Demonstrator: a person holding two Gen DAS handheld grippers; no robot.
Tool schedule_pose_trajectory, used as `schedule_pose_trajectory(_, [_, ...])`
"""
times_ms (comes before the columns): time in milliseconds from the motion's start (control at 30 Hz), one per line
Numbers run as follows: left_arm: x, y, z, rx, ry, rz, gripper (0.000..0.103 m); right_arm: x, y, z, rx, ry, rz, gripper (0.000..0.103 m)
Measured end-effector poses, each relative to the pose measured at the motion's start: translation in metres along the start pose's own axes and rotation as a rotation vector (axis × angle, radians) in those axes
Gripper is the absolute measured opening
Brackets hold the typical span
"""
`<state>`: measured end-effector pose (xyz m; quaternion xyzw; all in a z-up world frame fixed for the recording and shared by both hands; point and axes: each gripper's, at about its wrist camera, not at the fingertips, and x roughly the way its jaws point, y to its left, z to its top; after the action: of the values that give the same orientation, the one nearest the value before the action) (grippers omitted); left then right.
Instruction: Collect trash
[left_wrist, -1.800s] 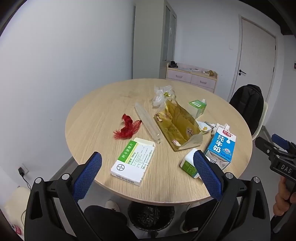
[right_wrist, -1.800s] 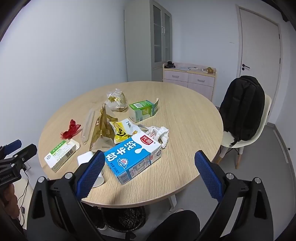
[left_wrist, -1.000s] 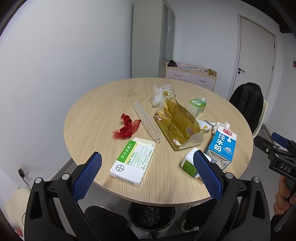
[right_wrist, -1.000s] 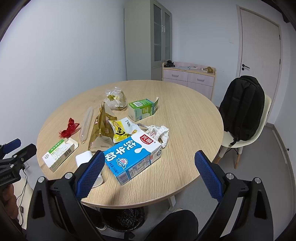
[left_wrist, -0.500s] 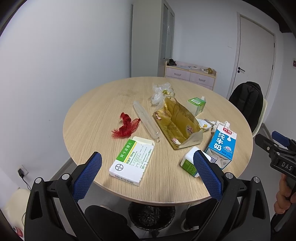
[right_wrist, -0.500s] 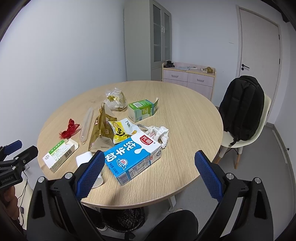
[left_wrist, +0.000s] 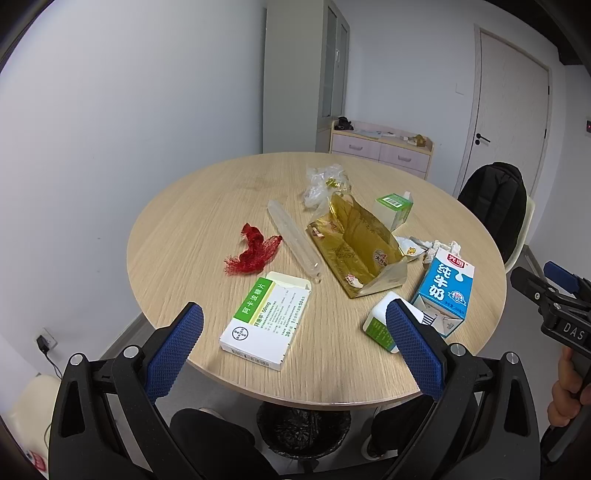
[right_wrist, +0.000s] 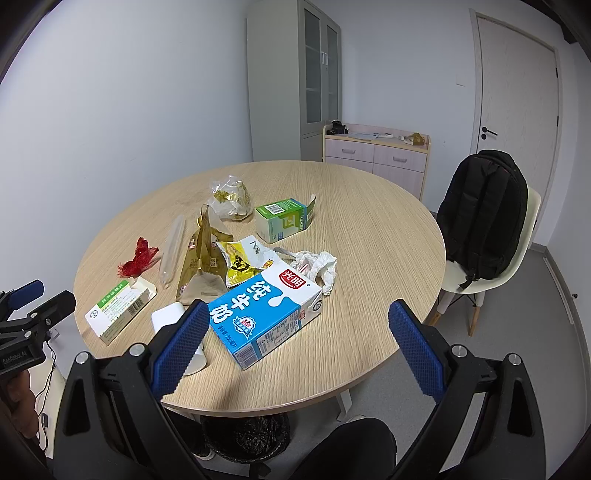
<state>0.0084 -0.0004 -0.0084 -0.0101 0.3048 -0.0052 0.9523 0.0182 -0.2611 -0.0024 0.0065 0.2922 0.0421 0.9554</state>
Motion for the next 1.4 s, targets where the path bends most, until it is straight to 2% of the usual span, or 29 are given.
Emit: schedule_pose_trajectory(1400, [0.0026, 0.0012, -0.0002, 0.019, 0.016, 0.005, 0.097, 0.0018, 0.0004, -0.0007, 0.002, 0.002, -0.001, 0.093])
